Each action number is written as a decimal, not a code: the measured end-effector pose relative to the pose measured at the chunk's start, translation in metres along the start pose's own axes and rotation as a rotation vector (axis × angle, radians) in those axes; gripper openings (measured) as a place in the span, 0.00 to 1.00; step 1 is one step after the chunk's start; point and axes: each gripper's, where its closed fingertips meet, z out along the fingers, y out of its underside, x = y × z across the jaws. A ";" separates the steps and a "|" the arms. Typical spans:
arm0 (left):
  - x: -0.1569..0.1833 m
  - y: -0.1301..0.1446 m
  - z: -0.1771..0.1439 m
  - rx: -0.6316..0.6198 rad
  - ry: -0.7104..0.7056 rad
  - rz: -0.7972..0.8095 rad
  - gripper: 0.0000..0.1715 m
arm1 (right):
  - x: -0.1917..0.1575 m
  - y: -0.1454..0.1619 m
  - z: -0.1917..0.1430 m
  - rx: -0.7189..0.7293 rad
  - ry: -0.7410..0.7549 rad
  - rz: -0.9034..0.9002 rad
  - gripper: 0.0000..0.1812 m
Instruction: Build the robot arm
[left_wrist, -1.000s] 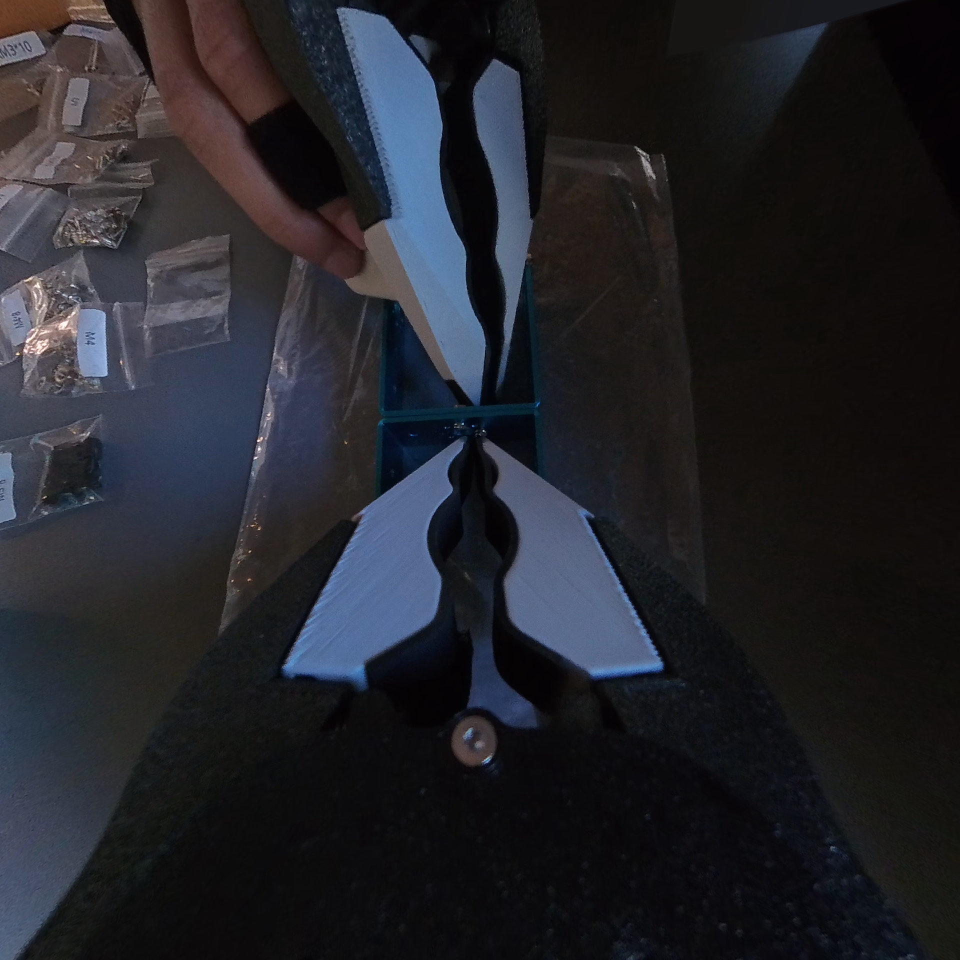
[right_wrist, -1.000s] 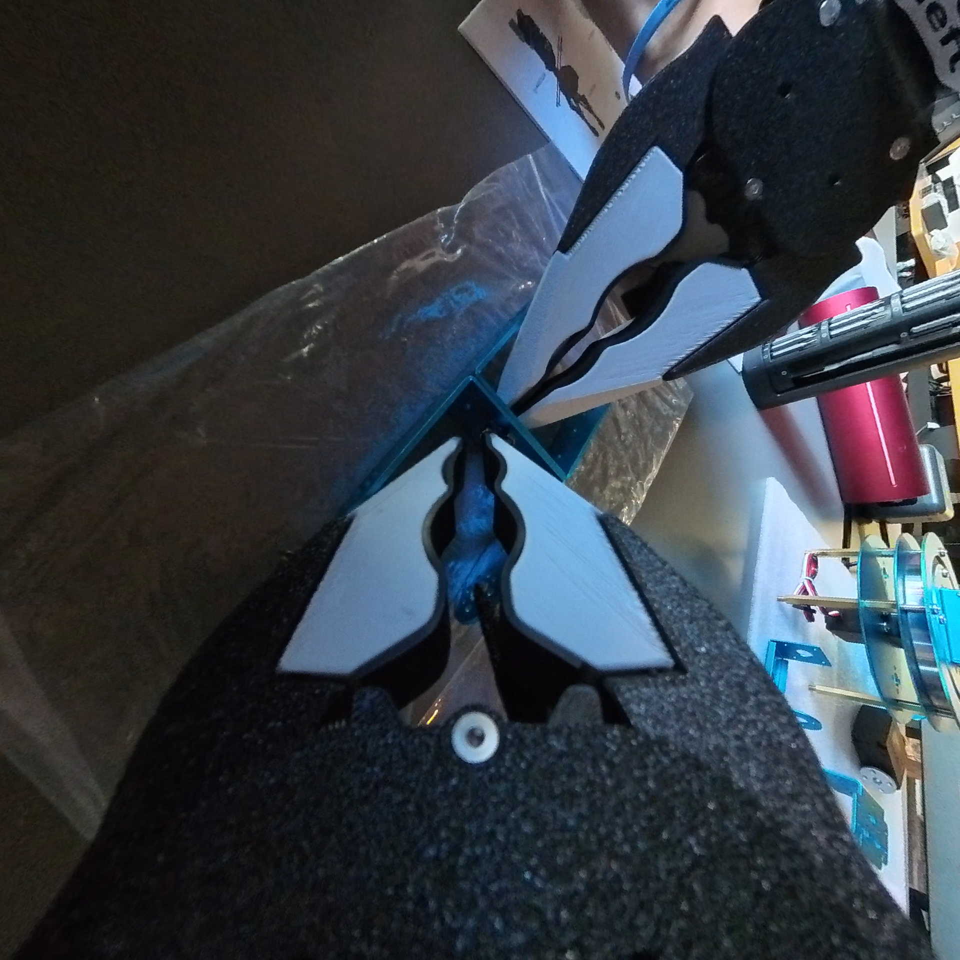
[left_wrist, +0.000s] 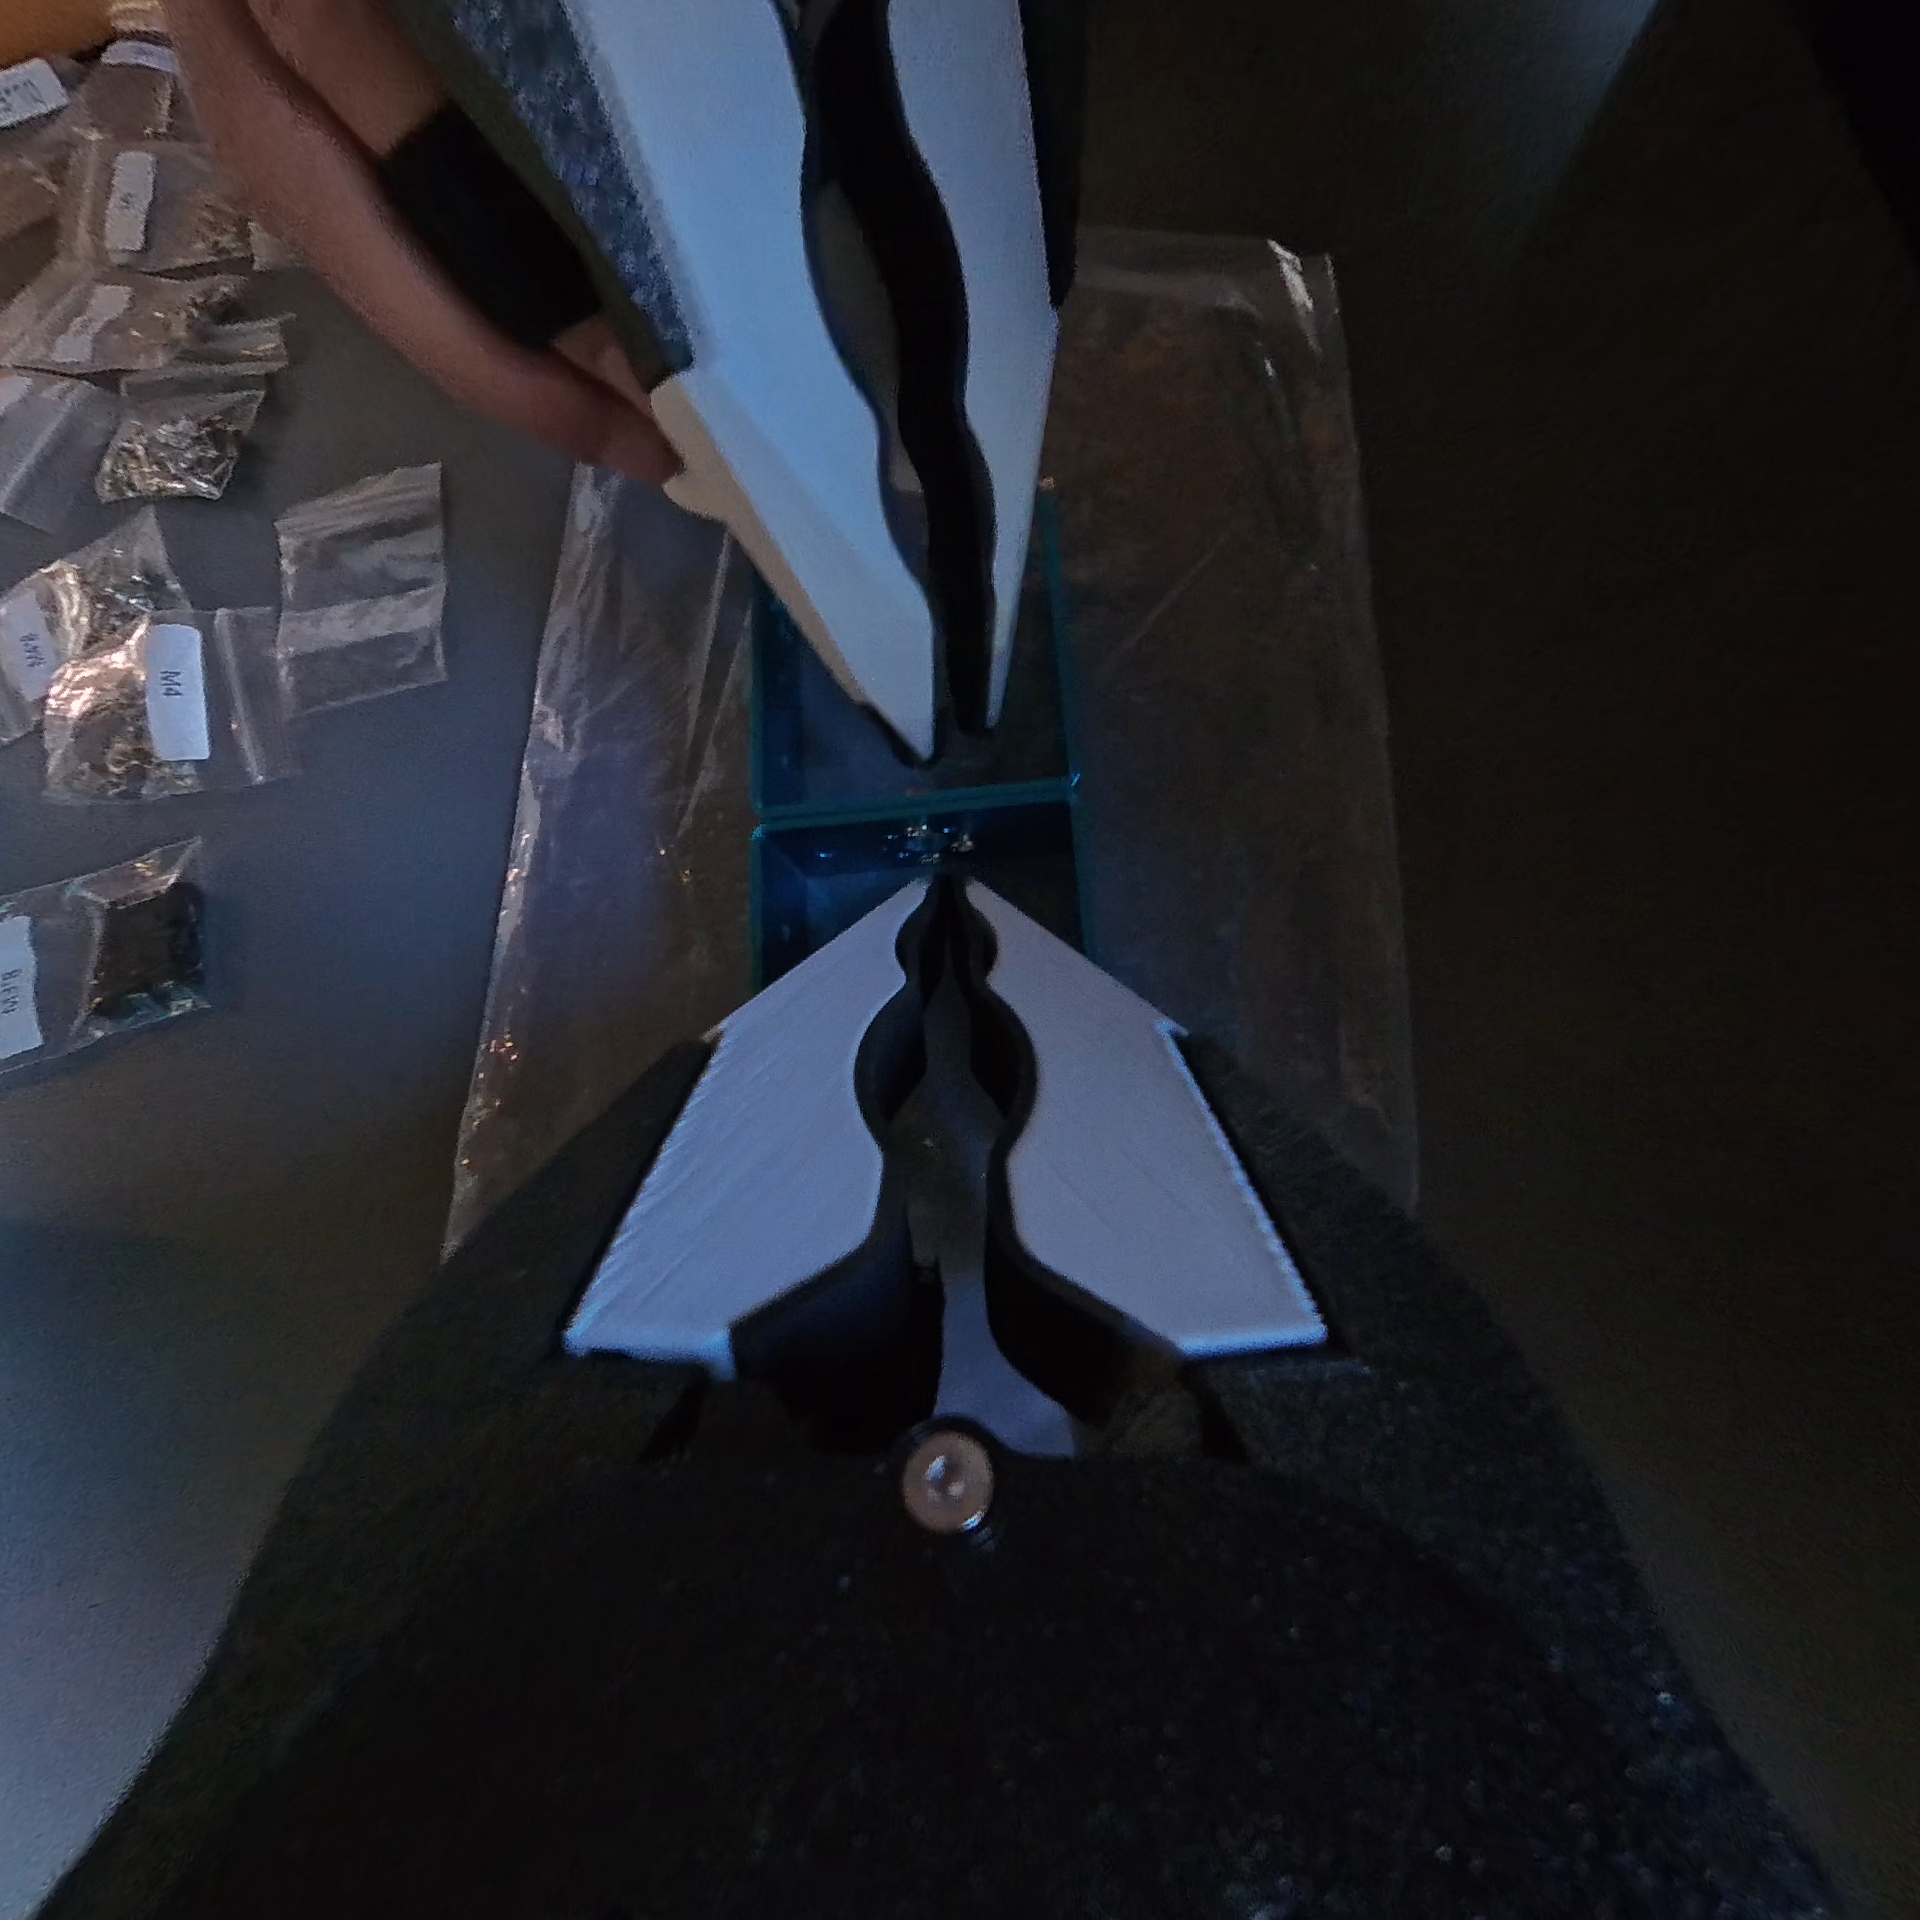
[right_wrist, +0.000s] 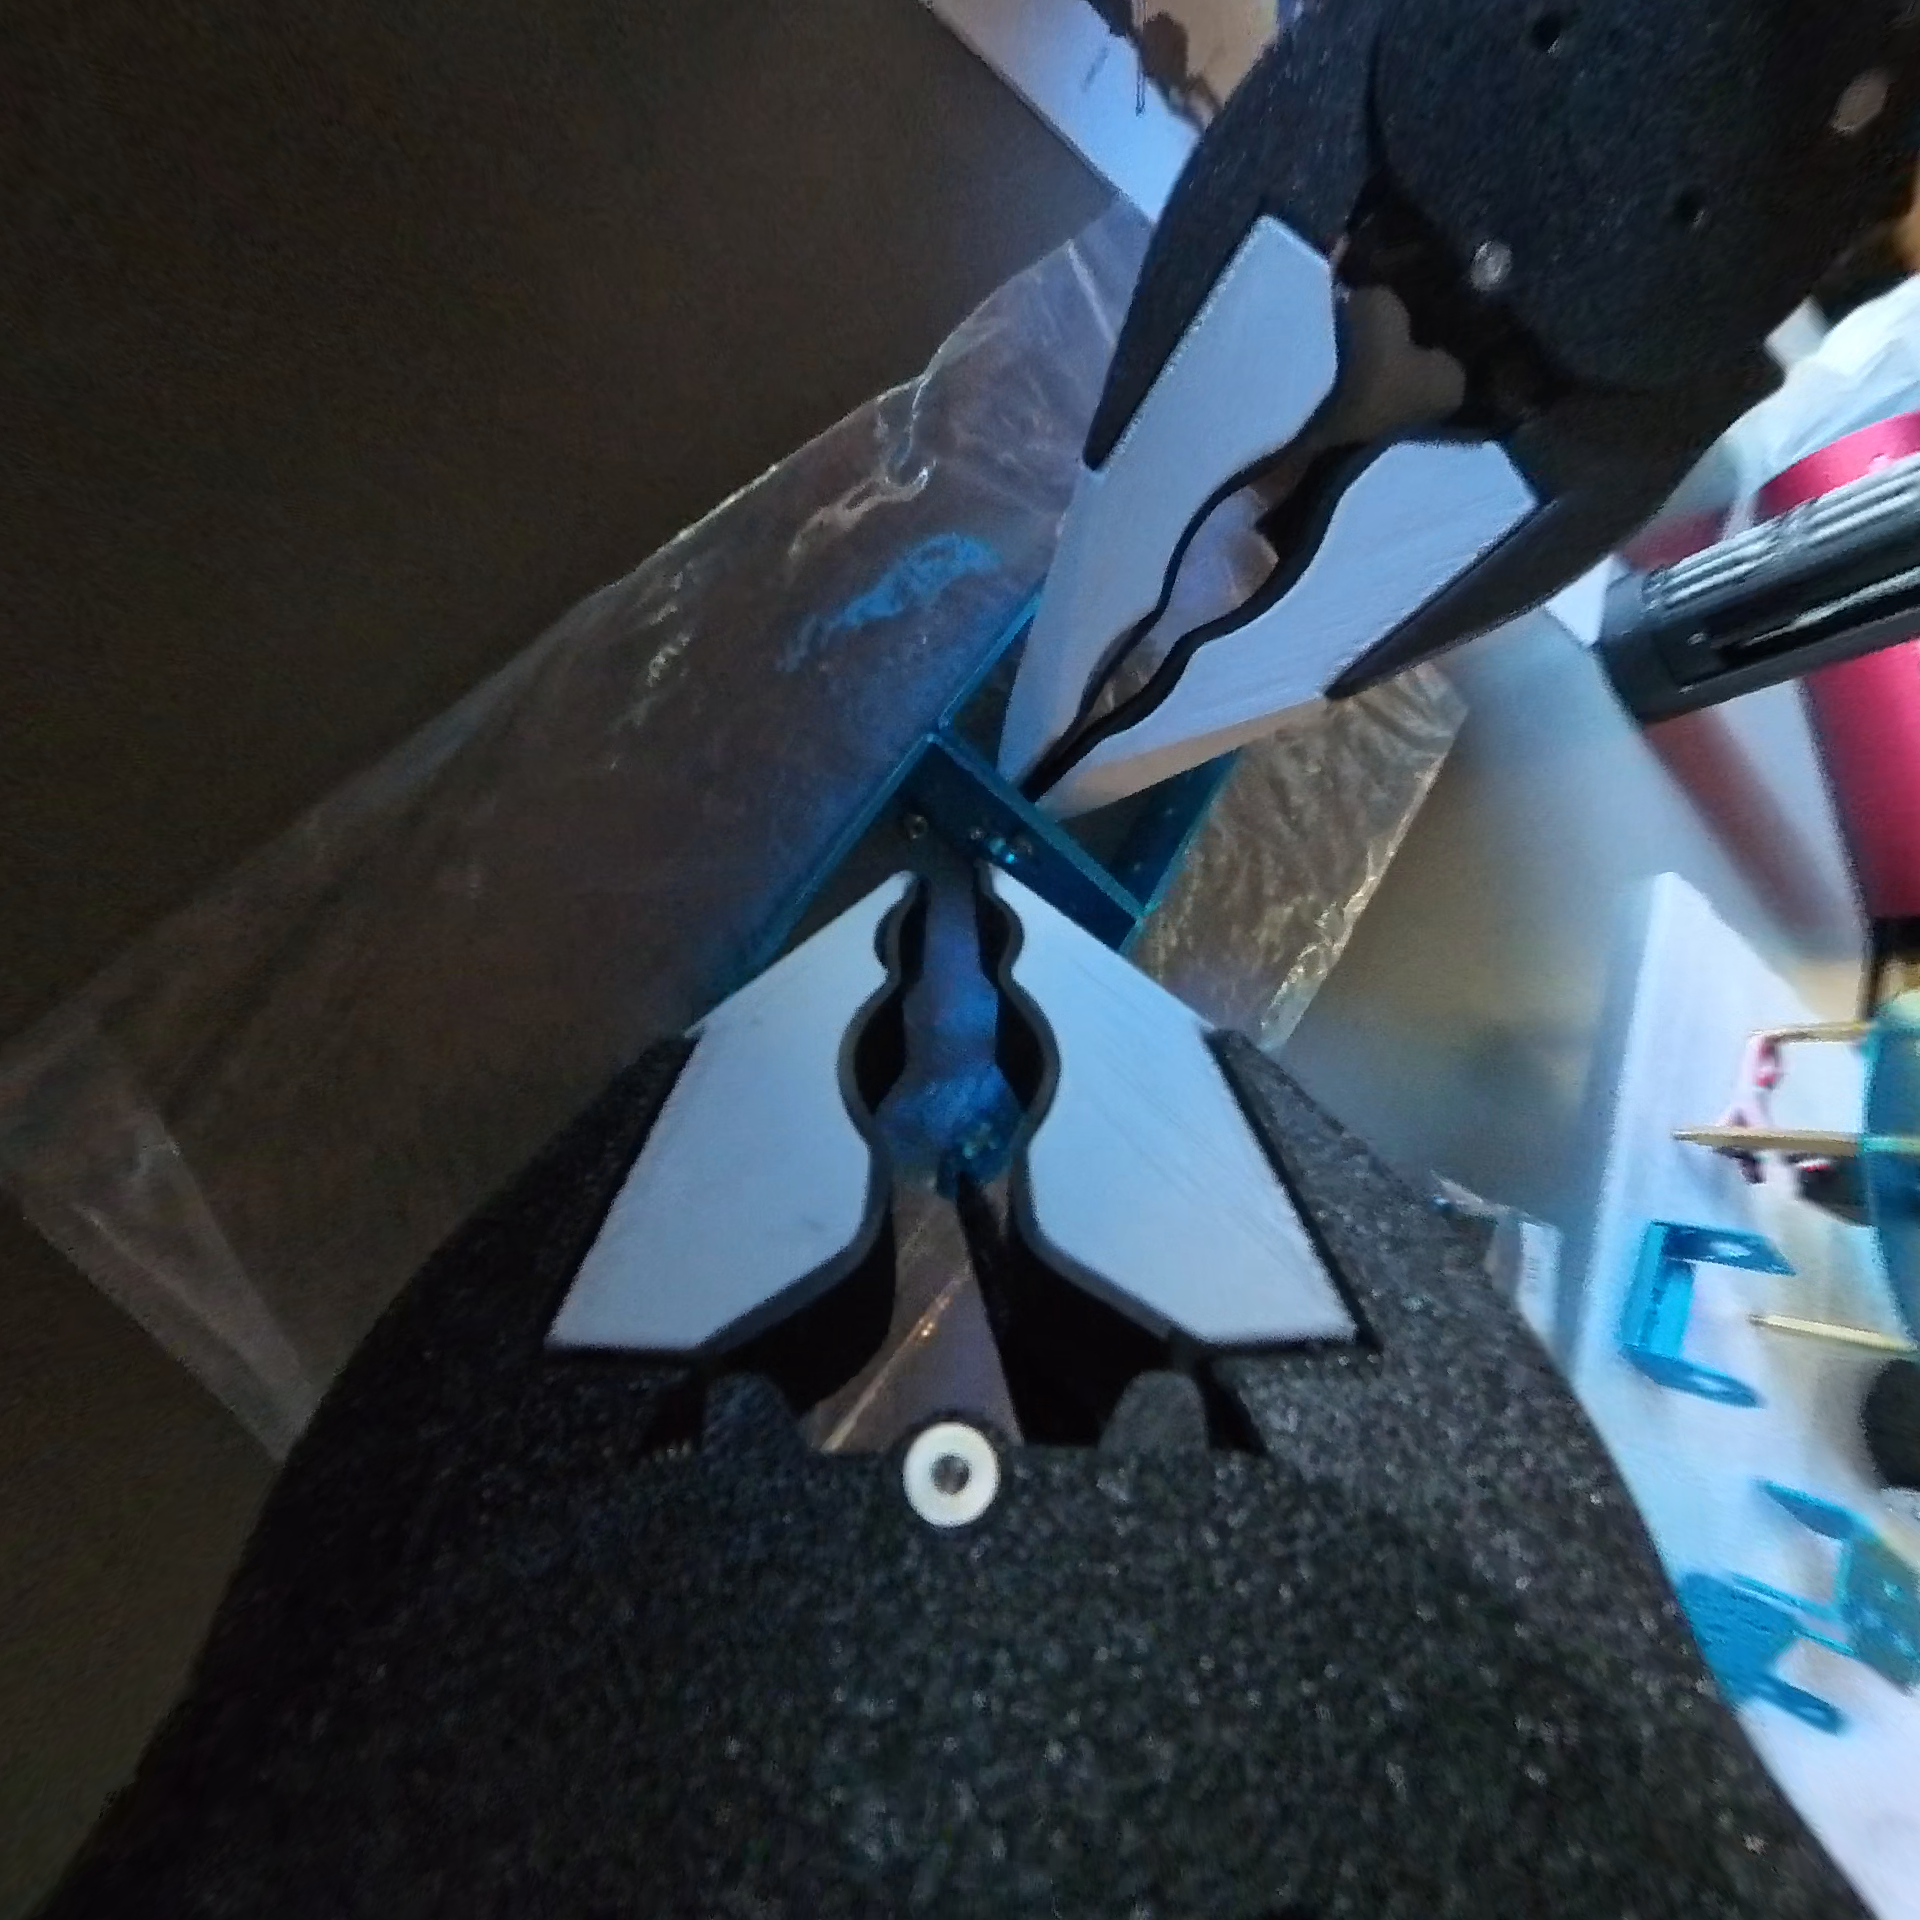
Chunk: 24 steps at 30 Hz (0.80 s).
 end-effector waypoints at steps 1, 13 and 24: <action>0.001 0.000 0.001 -0.002 0.006 -0.004 0.00 | -0.001 0.001 0.002 -0.012 -0.031 0.048 0.06; -0.006 0.009 -0.026 -0.024 -0.046 -0.017 0.00 | 0.007 -0.005 0.016 -0.056 -0.142 0.164 0.07; 0.001 0.014 -0.042 0.032 0.043 -0.124 0.00 | -0.004 -0.001 0.012 -0.182 -0.216 0.182 0.06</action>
